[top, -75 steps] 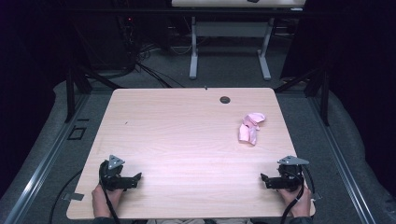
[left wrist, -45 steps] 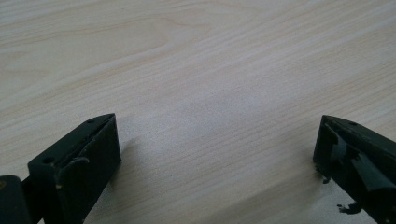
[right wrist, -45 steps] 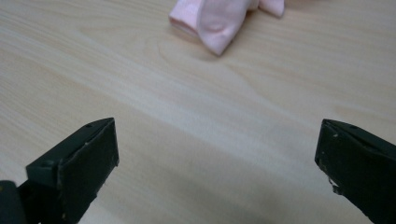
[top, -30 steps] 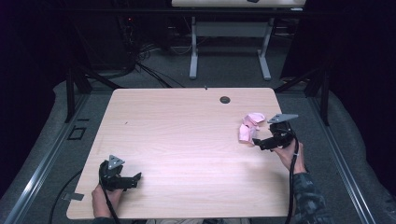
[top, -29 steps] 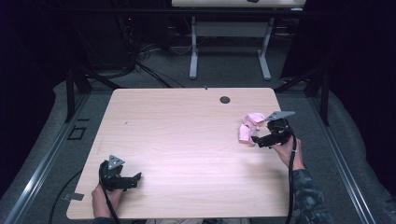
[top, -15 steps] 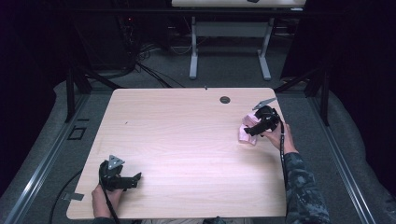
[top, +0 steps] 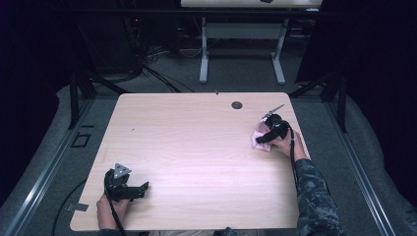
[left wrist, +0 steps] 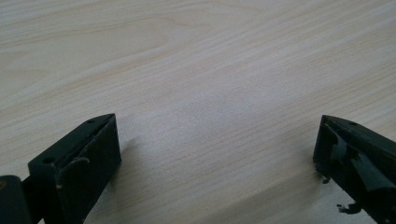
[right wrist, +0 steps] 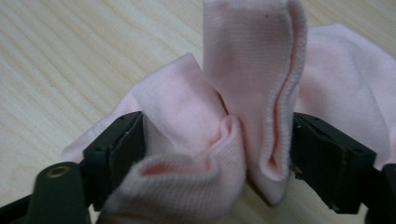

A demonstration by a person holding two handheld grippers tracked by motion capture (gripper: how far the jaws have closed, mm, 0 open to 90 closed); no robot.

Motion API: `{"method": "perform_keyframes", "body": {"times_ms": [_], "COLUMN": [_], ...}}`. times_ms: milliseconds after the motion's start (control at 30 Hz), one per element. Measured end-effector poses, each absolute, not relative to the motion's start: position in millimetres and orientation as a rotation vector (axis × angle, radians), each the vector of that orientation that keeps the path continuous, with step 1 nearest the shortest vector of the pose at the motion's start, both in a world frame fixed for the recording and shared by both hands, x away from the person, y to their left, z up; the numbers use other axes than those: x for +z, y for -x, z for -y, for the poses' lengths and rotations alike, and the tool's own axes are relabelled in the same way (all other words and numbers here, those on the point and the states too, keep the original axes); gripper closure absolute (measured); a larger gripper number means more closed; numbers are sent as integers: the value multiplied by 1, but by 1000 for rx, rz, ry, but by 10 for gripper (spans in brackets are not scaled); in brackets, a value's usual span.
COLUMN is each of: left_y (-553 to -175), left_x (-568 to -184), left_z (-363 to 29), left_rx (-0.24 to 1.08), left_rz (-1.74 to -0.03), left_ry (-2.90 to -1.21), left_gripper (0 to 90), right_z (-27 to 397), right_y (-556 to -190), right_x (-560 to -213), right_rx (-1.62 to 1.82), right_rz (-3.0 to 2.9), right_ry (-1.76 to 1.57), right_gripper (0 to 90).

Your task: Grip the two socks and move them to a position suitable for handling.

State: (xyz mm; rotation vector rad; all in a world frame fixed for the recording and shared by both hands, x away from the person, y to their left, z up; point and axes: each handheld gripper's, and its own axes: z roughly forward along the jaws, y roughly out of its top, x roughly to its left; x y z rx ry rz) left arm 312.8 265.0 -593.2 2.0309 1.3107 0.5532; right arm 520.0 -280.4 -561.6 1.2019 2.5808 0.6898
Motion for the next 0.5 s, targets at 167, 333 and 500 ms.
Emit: {"method": "perform_keyframes", "body": {"times_ms": [167,333,500], "left_y": [-312,-312,-312], "left_x": [-593,-593,-593], "left_z": [-265,-265,-265], "left_rx": [554,553,553], "left_rz": [-1311,-1311,-1311], "left_ry": [-2031,-2031,-2032], "left_gripper": [7,7,7], "right_z": [283,289,286], "right_y": [-511,-507,-505], "right_x": [-558,-560,-557], "right_rx": [727,786,757], "right_rz": [-2560,-2514,-2492], "right_ry": [-1196,-1235,-1286], "right_gripper": [547,684,721]}}
